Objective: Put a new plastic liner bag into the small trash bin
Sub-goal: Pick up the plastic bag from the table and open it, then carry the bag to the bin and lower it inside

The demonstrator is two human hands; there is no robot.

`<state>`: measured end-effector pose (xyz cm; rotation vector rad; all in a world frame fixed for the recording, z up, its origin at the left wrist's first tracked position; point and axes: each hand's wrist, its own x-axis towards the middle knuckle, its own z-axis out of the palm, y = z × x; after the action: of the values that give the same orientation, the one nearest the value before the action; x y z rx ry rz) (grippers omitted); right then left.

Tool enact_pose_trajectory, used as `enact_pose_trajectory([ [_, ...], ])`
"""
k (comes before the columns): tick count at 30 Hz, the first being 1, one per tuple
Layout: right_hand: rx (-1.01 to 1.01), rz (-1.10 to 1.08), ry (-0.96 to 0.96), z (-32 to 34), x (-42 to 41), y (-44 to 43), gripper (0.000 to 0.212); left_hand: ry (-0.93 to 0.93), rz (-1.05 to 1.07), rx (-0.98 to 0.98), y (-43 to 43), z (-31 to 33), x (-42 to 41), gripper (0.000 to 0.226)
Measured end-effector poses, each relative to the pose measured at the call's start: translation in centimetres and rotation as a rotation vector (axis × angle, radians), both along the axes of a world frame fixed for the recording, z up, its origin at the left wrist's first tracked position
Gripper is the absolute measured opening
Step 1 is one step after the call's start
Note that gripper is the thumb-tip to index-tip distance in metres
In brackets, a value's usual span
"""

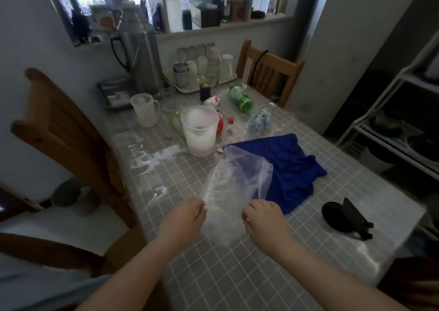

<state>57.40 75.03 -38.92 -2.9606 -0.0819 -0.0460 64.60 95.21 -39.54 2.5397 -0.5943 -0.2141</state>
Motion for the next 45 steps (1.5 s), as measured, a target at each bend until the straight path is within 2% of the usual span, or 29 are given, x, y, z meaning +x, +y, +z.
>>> enact_pose_trajectory([
  [3, 0.050, 0.045, -0.136, 3.0, -1.0, -0.4, 0.008, -0.018, 0.097, -0.005, 0.9, 3.3, -1.3, 0.015],
  [4, 0.071, 0.056, -0.183, 4.0, -1.3, -0.4, 0.007, -0.014, 0.118, -0.011, 1.1, 4.4, -2.0, 0.021],
  [7, 0.120, 0.108, -0.276, 7.3, -2.6, -0.4, 0.009, 0.011, 0.110, 0.011, 1.6, 7.3, -4.3, 0.065],
  [10, 0.155, 0.184, -0.397, 10.4, -4.0, 0.0, 0.007, -0.058, 0.109, 0.013, 0.5, 10.1, -7.3, 0.082],
  [13, 0.218, 0.274, -0.503, 13.3, -5.8, 0.8, 0.006, -0.135, 0.181, -0.032, -1.0, 12.3, -10.4, 0.071],
  [14, 0.227, 0.304, -0.536, 14.1, -6.3, 1.1, 0.006, -0.141, 0.201, -0.060, -1.3, 12.8, -11.3, 0.056],
  [16, 0.250, 0.371, -0.540, 15.4, -7.1, 1.5, 0.017, -0.127, 0.232, -0.169, -1.2, 14.0, -12.8, 0.012],
  [17, 0.262, 0.404, -0.507, 16.0, -7.5, 1.5, 0.027, -0.131, 0.257, -0.236, -0.8, 14.6, -13.5, 0.009],
  [21, 0.242, 0.489, -0.379, 16.7, -8.5, 1.4, 0.060, -0.227, 0.412, -0.403, 3.4, 17.4, -15.5, 0.024],
  [27, 0.159, 0.442, -0.294, 16.5, -8.0, 5.3, 0.076, -0.451, 0.740, -0.406, 12.9, 20.7, -19.1, 0.018],
  [31, 0.252, 0.384, -0.231, 17.2, -7.5, 11.9, 0.071, -0.641, 1.010, -0.445, 20.1, 22.4, -22.5, 0.011],
  [33, 0.338, 0.363, -0.130, 17.6, -7.4, 16.3, 0.060, -0.680, 1.143, -0.495, 23.9, 22.8, -24.2, 0.014],
  [36, 0.505, 0.437, -0.001, 18.0, -7.7, 23.6, 0.030, -0.666, 1.334, -0.523, 30.1, 22.9, -26.9, 0.015],
  [40, 0.628, 0.579, -0.098, 19.1, -8.7, 34.0, 0.030, -0.577, 1.466, -0.528, 38.7, 22.6, -30.7, 0.014],
  [43, 0.658, 0.647, -0.150, 19.7, -9.8, 41.9, 0.029, -0.492, 1.454, -0.639, 45.0, 22.2, -33.1, 0.006],
  [45, 0.665, 0.682, -0.157, 19.9, -10.6, 46.8, 0.030, -0.474, 1.479, -0.695, 49.1, 22.0, -34.5, 0.019],
])
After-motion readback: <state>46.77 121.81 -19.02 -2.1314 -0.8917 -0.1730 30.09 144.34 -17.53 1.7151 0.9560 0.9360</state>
